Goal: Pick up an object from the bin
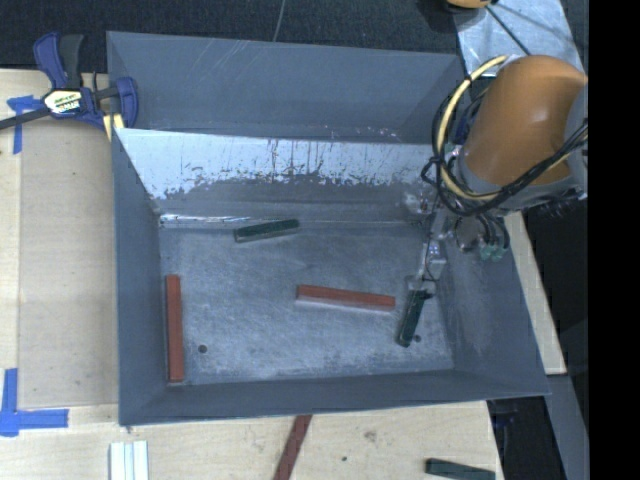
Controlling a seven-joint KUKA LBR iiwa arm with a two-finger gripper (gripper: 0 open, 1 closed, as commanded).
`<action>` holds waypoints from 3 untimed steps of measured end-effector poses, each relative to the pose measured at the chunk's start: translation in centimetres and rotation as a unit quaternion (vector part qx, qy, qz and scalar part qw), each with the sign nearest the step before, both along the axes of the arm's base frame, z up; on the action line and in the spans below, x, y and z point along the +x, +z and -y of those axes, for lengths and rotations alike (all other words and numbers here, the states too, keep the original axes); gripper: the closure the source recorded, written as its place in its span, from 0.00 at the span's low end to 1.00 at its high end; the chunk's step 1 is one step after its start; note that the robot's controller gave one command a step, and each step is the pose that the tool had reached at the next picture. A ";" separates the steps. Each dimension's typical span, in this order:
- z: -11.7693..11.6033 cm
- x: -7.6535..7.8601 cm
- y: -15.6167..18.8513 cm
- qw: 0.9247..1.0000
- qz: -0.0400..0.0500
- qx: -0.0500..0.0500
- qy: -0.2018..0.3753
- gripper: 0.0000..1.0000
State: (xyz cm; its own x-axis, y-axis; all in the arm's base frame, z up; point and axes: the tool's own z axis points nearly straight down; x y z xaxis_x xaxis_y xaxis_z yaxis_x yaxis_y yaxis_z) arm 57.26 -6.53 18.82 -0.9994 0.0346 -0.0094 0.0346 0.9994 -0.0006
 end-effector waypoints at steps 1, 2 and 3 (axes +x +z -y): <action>-2.2 -0.6 -6.1 1.000 -0.001 0.000 0.029 0.00; -4.0 -1.9 -11.7 0.996 -0.002 0.000 0.088 1.00; -4.0 -1.9 -11.7 0.996 -0.002 0.000 0.089 1.00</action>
Offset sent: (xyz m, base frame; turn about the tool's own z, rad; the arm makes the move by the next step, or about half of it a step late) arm -0.0204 0.0396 -0.1182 -0.1766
